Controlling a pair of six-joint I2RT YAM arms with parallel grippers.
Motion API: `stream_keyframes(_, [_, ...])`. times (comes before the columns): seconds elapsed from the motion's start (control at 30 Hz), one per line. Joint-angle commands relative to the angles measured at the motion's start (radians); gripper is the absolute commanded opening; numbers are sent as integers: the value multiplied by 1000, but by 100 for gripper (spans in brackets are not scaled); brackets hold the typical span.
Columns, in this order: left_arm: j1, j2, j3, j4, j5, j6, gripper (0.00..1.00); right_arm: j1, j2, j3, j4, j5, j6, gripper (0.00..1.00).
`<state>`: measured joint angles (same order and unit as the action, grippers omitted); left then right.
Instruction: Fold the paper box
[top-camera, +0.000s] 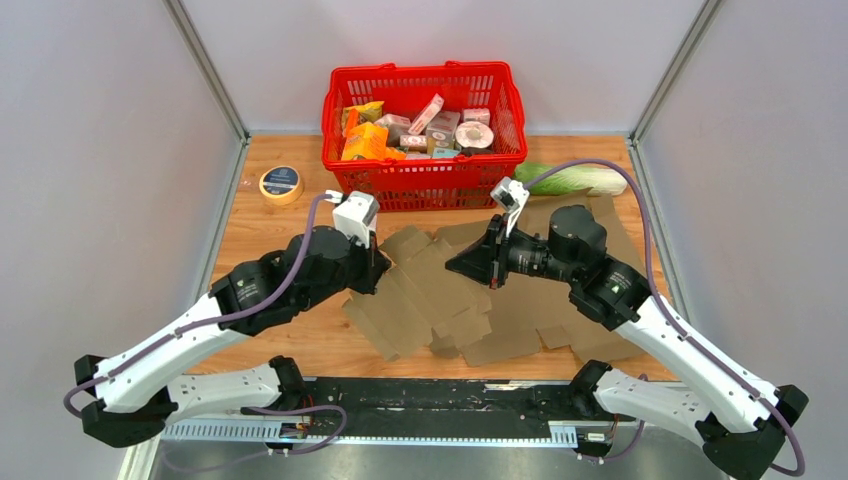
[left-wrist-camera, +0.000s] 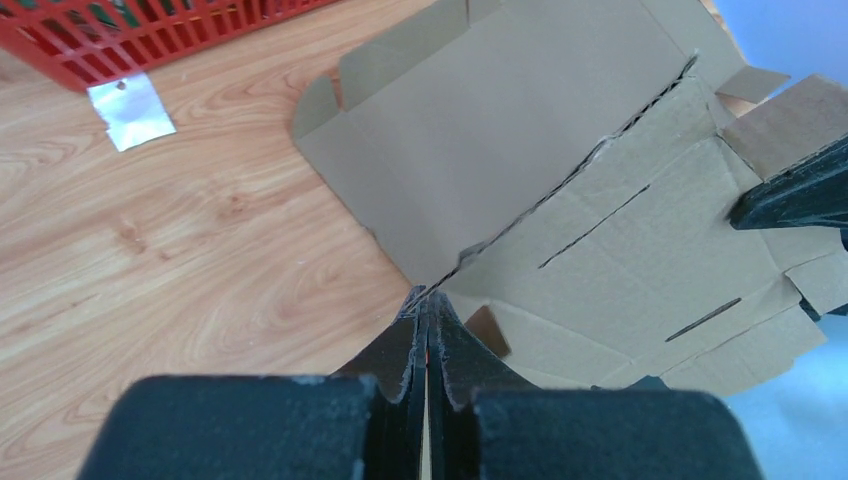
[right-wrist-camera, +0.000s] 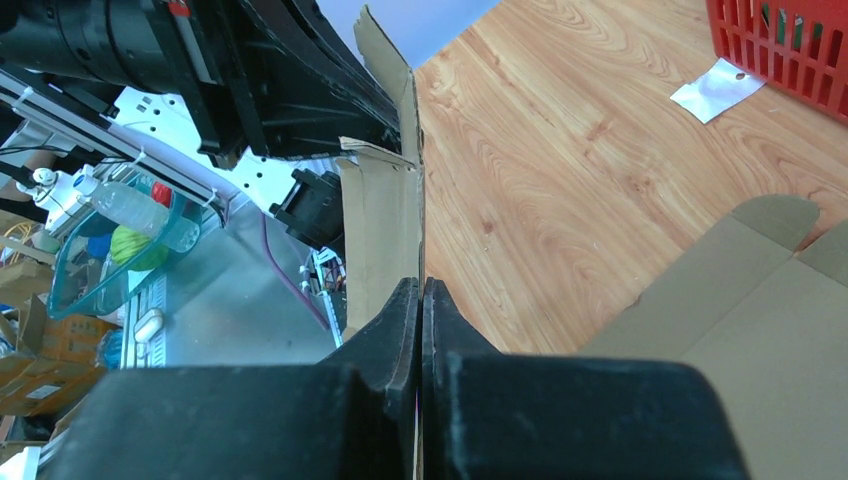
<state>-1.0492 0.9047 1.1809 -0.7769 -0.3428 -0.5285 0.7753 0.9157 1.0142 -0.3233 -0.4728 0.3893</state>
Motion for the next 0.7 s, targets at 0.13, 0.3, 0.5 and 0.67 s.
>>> stream_keyframes(0.13, [3, 13, -32, 102, 114, -30, 0, -5, 6, -15, 122, 28, 75, 0])
stream_keyframes(0.3, [3, 3, -96, 159, 131, -67, 0, -5, 29, -49, 223, -33, 174, 0])
stream_keyframes(0.5, [3, -38, -135, 137, 75, -59, 10, -8, 87, -26, 110, 29, -16, 0])
stream_keyframes(0.67, [3, -121, -142, 79, 33, 10, 41, -8, 173, -17, 1, 97, -179, 0])
